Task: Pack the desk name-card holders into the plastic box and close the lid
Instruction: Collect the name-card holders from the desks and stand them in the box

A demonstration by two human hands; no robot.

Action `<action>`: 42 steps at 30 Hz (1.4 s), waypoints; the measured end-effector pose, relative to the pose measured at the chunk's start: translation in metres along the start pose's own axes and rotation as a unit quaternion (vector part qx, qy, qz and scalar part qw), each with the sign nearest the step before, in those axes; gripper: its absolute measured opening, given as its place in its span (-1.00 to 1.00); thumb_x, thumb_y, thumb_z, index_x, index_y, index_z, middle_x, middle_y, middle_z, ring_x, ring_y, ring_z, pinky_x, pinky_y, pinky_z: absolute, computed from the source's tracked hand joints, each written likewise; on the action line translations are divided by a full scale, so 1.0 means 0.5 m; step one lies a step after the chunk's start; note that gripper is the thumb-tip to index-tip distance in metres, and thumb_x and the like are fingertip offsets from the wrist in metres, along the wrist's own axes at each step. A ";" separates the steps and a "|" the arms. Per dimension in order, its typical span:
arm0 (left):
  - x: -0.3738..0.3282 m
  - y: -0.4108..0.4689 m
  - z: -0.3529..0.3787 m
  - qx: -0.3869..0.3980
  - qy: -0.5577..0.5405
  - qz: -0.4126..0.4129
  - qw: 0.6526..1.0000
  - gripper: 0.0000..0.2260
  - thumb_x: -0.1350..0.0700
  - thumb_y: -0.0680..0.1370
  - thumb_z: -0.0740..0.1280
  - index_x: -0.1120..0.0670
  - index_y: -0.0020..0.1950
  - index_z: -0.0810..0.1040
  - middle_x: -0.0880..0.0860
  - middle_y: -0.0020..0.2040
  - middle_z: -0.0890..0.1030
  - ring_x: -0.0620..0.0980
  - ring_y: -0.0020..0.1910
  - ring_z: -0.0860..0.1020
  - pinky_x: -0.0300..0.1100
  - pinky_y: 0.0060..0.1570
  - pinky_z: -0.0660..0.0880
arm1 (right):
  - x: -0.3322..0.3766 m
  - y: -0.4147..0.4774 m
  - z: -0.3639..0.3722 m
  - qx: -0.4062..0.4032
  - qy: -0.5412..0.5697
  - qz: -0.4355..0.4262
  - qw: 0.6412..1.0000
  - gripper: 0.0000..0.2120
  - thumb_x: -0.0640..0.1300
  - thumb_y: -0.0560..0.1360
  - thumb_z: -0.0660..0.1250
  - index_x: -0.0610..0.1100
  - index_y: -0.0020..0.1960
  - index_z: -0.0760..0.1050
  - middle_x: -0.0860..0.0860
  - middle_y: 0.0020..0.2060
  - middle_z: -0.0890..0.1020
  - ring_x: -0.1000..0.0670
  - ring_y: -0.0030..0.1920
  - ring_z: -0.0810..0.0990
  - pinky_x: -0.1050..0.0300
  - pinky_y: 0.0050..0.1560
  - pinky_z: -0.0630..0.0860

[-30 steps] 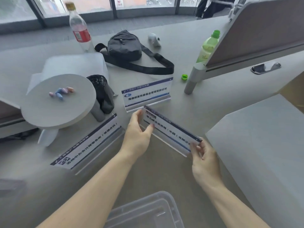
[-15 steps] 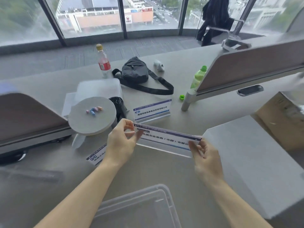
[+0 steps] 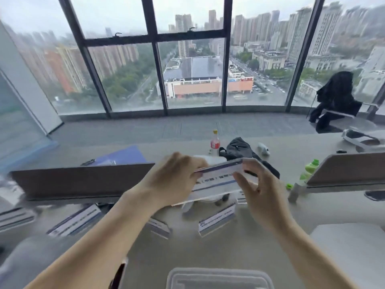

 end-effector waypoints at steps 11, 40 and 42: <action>0.458 -0.403 -0.152 -0.082 -0.222 -0.247 0.940 -0.85 0.13 0.58 0.44 -0.01 0.09 0.77 -0.12 -0.07 0.79 -0.31 -0.12 0.72 -0.25 0.07 0.65 | 0.228 -0.233 0.649 0.199 0.405 0.315 0.835 -0.76 -0.15 0.63 0.30 -0.09 0.29 0.49 -0.08 0.10 0.74 -0.14 0.09 0.73 -0.16 0.06 0.67; 1.052 -0.910 0.308 0.067 -0.238 -0.552 0.796 -0.68 0.14 0.68 0.25 -0.02 0.41 0.57 0.10 0.19 0.73 0.12 0.05 0.70 0.00 0.08 0.63 | 0.081 -0.580 1.406 0.344 0.195 0.599 0.696 -0.78 -0.39 0.56 0.22 -0.18 0.05 0.58 -0.11 -0.23 0.69 -0.07 -0.28 0.68 -0.03 -0.15 0.66; 1.069 -0.918 0.349 0.073 -0.218 -0.553 0.801 -0.74 0.15 0.67 0.25 0.00 0.32 0.60 0.14 0.15 0.73 0.20 0.07 0.69 0.07 0.07 0.63 | 0.049 -0.598 1.437 0.328 0.170 0.615 0.696 -0.79 -0.35 0.58 0.20 -0.19 0.02 0.60 -0.09 -0.23 0.66 -0.07 -0.22 0.63 -0.13 0.01 0.61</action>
Point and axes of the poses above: each hand's wrist, its own y-axis towards the middle knuckle, its own z-axis out of the palm, x = y × z, the point moved 7 cm from there along y, towards the middle knuckle
